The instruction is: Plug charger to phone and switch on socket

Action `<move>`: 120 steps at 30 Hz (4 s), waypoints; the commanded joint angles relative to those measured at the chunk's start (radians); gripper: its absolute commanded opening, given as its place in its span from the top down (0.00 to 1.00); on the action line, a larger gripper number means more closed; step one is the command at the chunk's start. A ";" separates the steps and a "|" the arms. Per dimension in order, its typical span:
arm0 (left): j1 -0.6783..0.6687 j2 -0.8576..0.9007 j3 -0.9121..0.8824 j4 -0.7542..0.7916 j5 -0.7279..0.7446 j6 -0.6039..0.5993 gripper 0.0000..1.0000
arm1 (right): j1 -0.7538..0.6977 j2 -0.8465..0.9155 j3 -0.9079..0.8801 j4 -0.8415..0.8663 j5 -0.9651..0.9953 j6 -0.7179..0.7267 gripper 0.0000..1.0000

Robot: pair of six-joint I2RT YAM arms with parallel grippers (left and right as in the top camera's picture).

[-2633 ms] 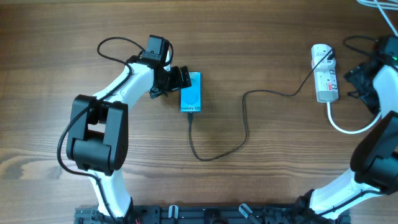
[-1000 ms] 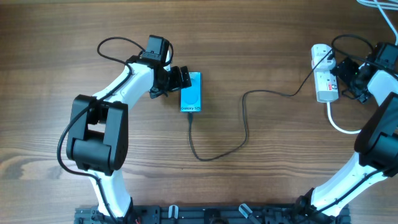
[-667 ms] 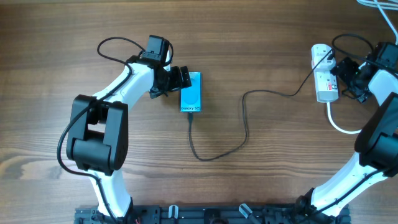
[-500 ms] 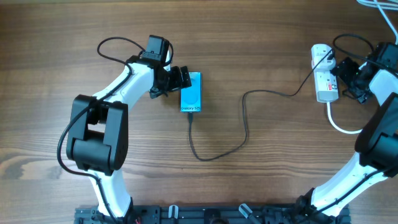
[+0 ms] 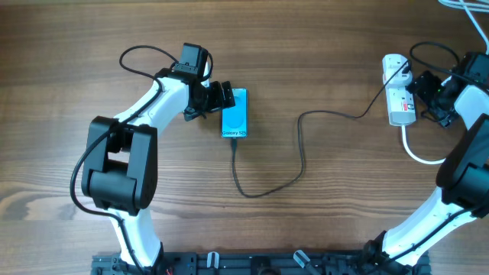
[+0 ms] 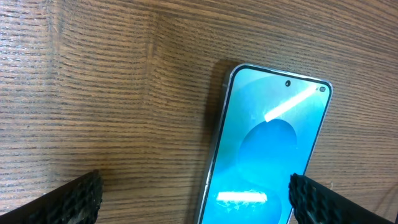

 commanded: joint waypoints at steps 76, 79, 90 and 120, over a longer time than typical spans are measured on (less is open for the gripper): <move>0.000 0.006 -0.001 0.000 -0.010 0.002 0.00 | 0.063 -0.223 0.013 -0.230 0.086 -0.097 0.00; 0.000 0.006 -0.001 0.000 -0.010 0.001 0.00 | 0.063 -0.223 0.013 -0.229 0.086 -0.097 0.00; 0.000 0.006 -0.001 0.000 -0.010 0.001 0.00 | 0.063 -0.223 0.013 -0.230 0.086 -0.097 0.00; 0.000 0.006 -0.001 0.000 -0.010 0.001 0.00 | 0.077 -0.319 0.011 -0.226 0.086 -0.096 0.00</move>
